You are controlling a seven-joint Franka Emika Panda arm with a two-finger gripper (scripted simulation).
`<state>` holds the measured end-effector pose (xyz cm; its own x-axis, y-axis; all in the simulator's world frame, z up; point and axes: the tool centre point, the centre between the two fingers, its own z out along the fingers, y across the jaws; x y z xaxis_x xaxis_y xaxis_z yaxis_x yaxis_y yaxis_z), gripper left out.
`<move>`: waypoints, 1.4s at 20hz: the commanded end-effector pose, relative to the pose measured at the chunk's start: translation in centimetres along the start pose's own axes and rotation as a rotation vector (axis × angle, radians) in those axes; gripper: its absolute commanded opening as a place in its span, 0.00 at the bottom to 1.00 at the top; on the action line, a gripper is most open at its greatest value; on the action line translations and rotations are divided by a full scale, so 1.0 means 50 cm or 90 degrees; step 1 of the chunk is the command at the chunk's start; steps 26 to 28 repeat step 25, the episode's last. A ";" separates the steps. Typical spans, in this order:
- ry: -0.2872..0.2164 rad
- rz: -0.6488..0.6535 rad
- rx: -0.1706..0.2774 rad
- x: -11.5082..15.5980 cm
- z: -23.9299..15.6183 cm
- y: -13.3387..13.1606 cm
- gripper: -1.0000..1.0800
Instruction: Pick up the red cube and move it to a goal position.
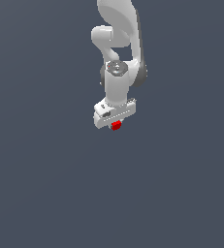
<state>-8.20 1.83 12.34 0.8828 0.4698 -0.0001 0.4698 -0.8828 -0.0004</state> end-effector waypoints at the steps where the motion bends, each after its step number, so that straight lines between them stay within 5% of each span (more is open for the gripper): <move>1: 0.000 0.000 0.000 0.012 -0.052 -0.005 0.00; 15: 0.000 0.000 0.000 0.075 -0.286 -0.023 0.00; 28: 0.000 0.000 0.000 0.092 -0.335 -0.024 0.00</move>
